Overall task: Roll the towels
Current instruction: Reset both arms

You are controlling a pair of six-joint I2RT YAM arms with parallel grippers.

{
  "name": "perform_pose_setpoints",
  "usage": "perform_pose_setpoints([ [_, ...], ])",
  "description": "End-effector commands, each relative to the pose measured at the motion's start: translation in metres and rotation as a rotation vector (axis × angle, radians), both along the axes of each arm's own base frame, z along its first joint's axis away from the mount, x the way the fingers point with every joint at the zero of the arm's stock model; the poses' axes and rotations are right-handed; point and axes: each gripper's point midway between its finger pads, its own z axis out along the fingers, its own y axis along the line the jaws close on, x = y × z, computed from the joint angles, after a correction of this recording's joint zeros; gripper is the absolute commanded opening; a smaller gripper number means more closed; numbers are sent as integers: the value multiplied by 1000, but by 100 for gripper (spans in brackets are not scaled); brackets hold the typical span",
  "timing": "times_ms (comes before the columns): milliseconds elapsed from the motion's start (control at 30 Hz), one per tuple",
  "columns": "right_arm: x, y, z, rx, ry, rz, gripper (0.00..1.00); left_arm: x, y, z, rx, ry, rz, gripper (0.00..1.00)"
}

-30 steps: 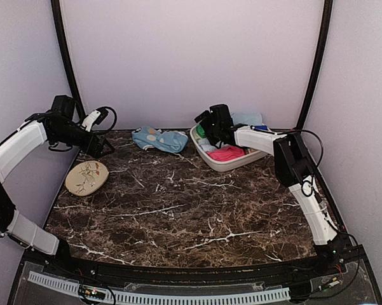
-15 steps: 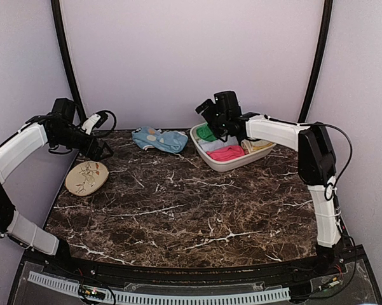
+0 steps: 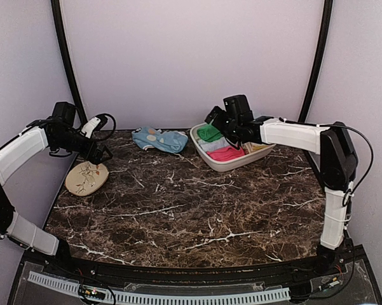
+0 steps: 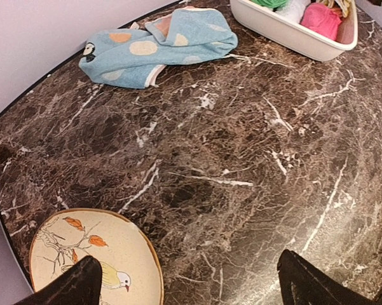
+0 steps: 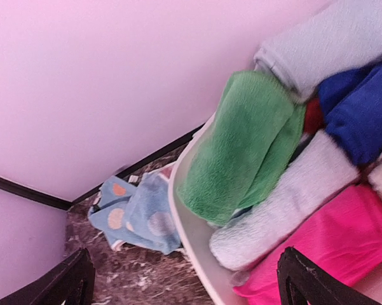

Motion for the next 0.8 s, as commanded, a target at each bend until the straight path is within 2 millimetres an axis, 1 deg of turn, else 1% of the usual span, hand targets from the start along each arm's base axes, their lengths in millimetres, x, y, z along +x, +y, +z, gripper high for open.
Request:
perform_pose_setpoints([
  [0,-33,-52,85,-332,-270,-96,100,11,21,0,52,-102,84,99],
  [33,-45,-68,78,-405,-305,-109,100,15,25,0,53,-135,106,99],
  [67,-56,-80,76,-409,-335,-123,100,18,27,-3,52,-162,119,99],
  [100,-65,-102,85,-506,-391,-172,100,21,29,-6,51,-190,128,99],
  [133,-78,-119,77,-568,-412,-188,100,24,30,-9,48,-220,131,99],
  [167,-88,-136,77,-622,-437,-221,100,27,31,-13,43,-250,139,99],
  [200,-97,-155,70,-664,-438,-277,100,34,32,-11,30,-307,148,99],
  [233,-107,-176,69,-675,-442,-339,100,35,32,-17,16,-329,151,99],
  [300,-125,-206,56,-665,-461,-411,100,39,30,-33,-16,-354,148,99],
  [333,-136,-228,59,-613,-492,-471,100,42,29,-43,-26,-358,144,99],
  [400,-152,-258,56,-569,-541,-534,100,49,31,-63,-36,-352,160,99],
  [500,-163,-293,38,-660,-470,-608,100,58,33,-84,-67,-346,179,99],
  [533,-166,-304,32,-674,-452,-637,100,61,34,-85,-78,-369,186,99],
  [567,-169,-312,28,-686,-451,-650,100,59,36,-88,-91,-394,203,99],
  [633,-174,-321,19,-705,-477,-642,100,57,37,-86,-159,-434,222,99],
  [667,-178,-327,10,-717,-476,-644,100,56,36,-81,-178,-479,222,99],
  [733,-183,-344,3,-692,-489,-709,100,53,36,-89,-172,-468,215,99],
  [767,-185,-353,2,-672,-504,-744,100,51,40,-89,-176,-504,239,99],
])
